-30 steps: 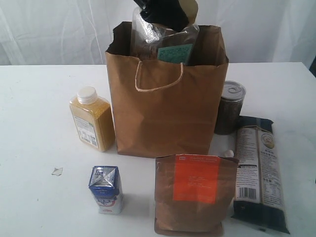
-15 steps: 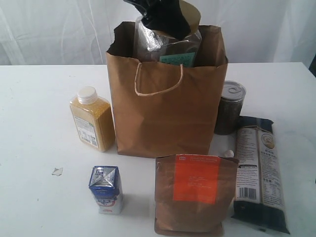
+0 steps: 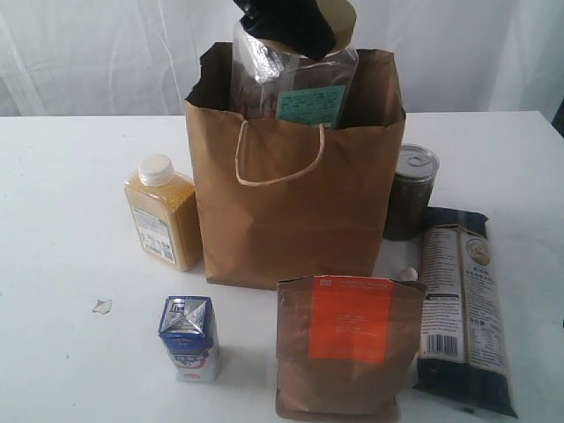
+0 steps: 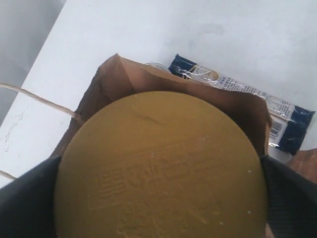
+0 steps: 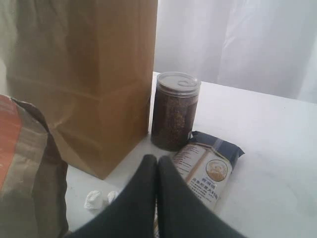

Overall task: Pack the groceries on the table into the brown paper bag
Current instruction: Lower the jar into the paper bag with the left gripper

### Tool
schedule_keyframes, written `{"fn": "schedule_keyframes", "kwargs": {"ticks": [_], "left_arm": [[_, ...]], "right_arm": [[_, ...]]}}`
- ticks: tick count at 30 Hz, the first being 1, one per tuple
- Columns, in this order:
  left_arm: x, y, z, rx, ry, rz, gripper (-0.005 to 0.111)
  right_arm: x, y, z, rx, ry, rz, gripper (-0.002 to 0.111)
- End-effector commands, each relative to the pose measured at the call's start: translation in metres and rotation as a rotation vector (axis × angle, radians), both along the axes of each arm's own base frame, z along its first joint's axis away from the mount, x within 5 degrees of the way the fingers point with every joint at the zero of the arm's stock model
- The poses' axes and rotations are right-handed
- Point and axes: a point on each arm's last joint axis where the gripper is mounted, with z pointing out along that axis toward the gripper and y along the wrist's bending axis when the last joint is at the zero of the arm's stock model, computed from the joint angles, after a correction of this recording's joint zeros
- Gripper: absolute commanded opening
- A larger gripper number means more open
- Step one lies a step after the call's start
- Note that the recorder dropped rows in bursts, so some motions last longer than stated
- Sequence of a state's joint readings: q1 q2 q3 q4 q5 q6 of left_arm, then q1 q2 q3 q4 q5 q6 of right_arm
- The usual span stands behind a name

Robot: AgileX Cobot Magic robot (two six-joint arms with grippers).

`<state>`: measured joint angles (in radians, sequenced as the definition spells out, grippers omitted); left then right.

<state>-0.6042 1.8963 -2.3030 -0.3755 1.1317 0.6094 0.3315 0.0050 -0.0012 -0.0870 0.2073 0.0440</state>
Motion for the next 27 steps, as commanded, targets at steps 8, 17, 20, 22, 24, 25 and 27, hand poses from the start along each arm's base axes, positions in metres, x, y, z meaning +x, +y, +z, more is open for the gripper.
{"fn": "schedule_keyframes", "kwargs": {"ticks": [8, 17, 20, 22, 24, 25, 27], "left_arm": [[-0.014, 0.007, 0.008, 0.008, 0.068, -0.025, 0.0], [-0.012, 0.009, 0.007, 0.035, 0.049, -0.006, 0.0], [-0.011, 0.01, 0.006, 0.043, 0.043, -0.001, 0.0], [-0.01, 0.01, 0.006, 0.045, 0.043, 0.002, 0.0], [-0.009, 0.012, 0.003, 0.048, 0.058, 0.008, 0.0], [-0.009, 0.013, 0.001, 0.049, 0.075, 0.005, 0.0], [-0.01, 0.016, -0.007, 0.069, 0.107, 0.01, 0.0]], "right_arm": [[0.0, 0.0, 0.0, 0.002, -0.009, -0.004, 0.0], [0.0, 0.0, 0.0, 0.002, -0.009, -0.004, 0.0], [0.0, 0.0, 0.0, 0.002, -0.009, -0.004, 0.0], [0.0, 0.0, 0.0, 0.002, -0.009, -0.004, 0.0], [0.0, 0.0, 0.0, 0.002, -0.009, -0.004, 0.0], [0.0, 0.0, 0.0, 0.005, -0.009, -0.005, 0.0], [0.0, 0.0, 0.0, 0.02, -0.004, -0.007, 0.0]]}}
